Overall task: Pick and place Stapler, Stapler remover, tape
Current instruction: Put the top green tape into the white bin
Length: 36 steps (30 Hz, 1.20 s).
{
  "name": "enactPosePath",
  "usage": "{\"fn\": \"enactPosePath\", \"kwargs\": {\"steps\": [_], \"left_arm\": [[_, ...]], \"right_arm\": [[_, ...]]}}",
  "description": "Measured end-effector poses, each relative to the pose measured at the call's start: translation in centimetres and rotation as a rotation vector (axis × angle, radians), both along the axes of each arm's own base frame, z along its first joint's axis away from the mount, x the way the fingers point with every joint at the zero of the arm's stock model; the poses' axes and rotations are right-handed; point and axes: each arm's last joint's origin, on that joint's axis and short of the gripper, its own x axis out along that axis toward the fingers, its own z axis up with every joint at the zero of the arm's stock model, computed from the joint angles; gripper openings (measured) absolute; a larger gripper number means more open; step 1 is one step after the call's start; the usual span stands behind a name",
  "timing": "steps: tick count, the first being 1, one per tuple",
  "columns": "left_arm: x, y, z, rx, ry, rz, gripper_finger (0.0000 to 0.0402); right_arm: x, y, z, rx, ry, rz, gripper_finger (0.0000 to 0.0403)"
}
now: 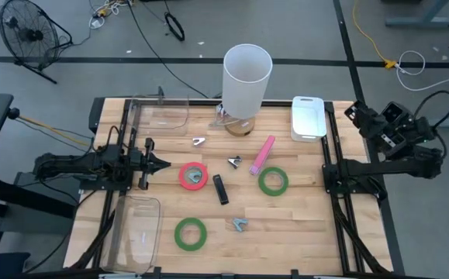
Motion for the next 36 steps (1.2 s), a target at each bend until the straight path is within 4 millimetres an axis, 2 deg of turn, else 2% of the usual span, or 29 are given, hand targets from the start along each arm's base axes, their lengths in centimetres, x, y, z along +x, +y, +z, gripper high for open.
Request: {"fn": "enactPosePath", "kwargs": {"steps": [11,16,24,36], "left_arm": [[0.0,0.0,0.0,0.0,0.0,0.0,0.0003],[0.0,0.0,0.0,0.0,0.0,0.0,0.0003],[0.0,0.0,0.0,0.0,0.0,-0.001,0.0003],[0.0,0.0,0.0,0.0,0.0,-0.001,0.0003]], "right_arm": [[2.0,0.2,4.7,-0.095,0.107,0.009,0.0021],[2.8,0.2,5.6,-0.131,0.156,-0.014,0.0021],[3.9,0.2,5.0,-0.136,0.234,-0.013,0.0021],[6.3,0.2,1.9,-0.181,0.582,0.02,0.0021]]}}
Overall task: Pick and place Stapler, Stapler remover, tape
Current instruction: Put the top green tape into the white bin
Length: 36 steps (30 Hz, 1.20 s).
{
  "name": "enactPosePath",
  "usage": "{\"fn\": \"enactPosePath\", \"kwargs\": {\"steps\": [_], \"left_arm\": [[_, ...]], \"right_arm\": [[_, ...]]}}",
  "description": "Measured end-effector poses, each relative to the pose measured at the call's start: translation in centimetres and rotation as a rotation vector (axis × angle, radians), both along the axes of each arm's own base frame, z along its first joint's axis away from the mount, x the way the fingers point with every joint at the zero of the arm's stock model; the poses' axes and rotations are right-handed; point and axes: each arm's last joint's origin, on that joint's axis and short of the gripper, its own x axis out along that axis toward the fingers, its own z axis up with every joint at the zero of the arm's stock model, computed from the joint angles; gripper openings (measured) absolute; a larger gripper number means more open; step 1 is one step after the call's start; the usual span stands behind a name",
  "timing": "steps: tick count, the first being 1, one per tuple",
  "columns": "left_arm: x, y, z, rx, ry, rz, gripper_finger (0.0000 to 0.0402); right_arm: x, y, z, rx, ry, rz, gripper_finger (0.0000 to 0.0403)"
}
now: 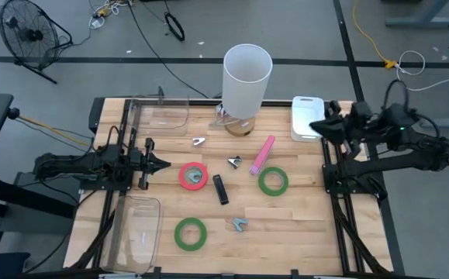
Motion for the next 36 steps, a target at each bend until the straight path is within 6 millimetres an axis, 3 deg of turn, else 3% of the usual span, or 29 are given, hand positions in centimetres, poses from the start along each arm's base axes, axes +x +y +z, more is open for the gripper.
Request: {"fn": "enactPosePath", "kwargs": {"steps": [24,36], "left_arm": [[0.0,0.0,0.0,0.0,0.0,0.0,0.0003],[0.0,0.0,0.0,0.0,0.0,0.0,0.0003]], "right_arm": [[4.2,0.2,-5.3,-0.114,0.525,0.091,0.0021],[6.3,0.2,-6.8,-0.191,0.639,0.113,0.0021]]}}
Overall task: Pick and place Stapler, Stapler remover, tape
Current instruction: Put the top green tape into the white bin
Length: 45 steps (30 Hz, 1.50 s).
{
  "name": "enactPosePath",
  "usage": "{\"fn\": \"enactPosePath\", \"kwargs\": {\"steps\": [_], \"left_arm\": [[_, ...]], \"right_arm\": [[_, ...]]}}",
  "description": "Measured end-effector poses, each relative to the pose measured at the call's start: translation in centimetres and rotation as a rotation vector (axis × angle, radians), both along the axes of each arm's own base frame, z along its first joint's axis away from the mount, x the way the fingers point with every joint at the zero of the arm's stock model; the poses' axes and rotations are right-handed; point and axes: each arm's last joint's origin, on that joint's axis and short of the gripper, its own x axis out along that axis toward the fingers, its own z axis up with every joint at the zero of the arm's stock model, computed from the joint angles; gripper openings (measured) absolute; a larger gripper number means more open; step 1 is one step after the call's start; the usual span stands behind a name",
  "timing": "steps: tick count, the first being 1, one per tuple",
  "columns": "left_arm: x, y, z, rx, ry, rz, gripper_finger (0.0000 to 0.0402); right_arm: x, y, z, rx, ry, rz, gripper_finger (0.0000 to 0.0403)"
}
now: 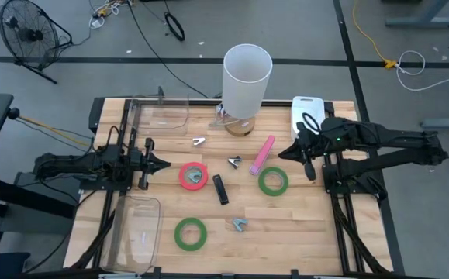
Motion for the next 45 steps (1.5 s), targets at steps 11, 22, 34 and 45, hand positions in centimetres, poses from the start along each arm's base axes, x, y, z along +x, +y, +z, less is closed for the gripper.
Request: {"fn": "enactPosePath", "kwargs": {"steps": [11,22,34,45], "left_arm": [[0.0,0.0,0.0,0.0,0.0,0.0,0.0003],[0.0,0.0,0.0,0.0,0.0,0.0,0.0003],[0.0,0.0,0.0,0.0,0.0,0.0,0.0003],[0.0,0.0,0.0,0.0,0.0,0.0,0.0003]], "right_arm": [[2.3,0.0,-1.6,-0.031,0.096,0.019,0.0021],[3.7,0.0,-3.2,-0.138,0.196,0.097,0.0021],[4.7,0.8,-5.5,-0.18,0.369,0.183,0.0025],[5.3,2.4,-7.7,-0.212,0.529,0.291,0.0056]]}}
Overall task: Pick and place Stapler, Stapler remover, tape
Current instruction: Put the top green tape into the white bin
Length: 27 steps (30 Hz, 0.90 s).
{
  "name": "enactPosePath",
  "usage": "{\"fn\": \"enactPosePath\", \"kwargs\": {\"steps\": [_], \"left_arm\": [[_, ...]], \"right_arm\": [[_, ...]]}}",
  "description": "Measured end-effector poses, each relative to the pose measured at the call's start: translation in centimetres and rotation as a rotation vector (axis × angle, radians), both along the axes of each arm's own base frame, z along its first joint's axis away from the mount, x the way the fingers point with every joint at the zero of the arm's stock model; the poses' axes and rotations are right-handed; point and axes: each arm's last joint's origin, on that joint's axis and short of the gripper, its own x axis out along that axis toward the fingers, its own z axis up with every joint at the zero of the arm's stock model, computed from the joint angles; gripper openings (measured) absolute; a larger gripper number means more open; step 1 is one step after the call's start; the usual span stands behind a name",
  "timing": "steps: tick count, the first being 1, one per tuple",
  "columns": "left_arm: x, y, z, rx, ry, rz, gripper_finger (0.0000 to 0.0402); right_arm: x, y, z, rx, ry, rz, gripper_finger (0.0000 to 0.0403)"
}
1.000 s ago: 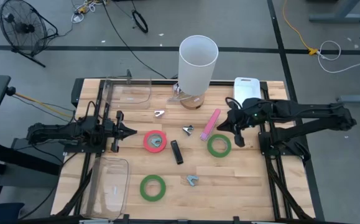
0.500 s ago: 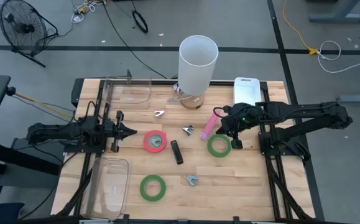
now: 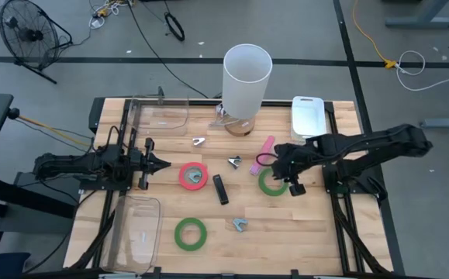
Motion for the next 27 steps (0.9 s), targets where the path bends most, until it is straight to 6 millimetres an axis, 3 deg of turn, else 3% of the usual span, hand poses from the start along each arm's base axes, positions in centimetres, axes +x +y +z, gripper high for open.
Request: {"fn": "enactPosePath", "kwargs": {"steps": [4,10,27], "left_arm": [[0.0,0.0,0.0,0.0,0.0,0.0,0.0003],[0.0,0.0,0.0,0.0,0.0,0.0,0.0003],[0.0,0.0,0.0,0.0,0.0,0.0,0.0003]], "right_arm": [[0.5,0.4,-0.7,-0.003,0.039,0.004,0.0075],[1.3,0.3,-1.9,-0.028,0.1,-0.143,0.0108],[2.8,0.6,-4.5,-0.019,0.221,-0.127,0.0221]]}}
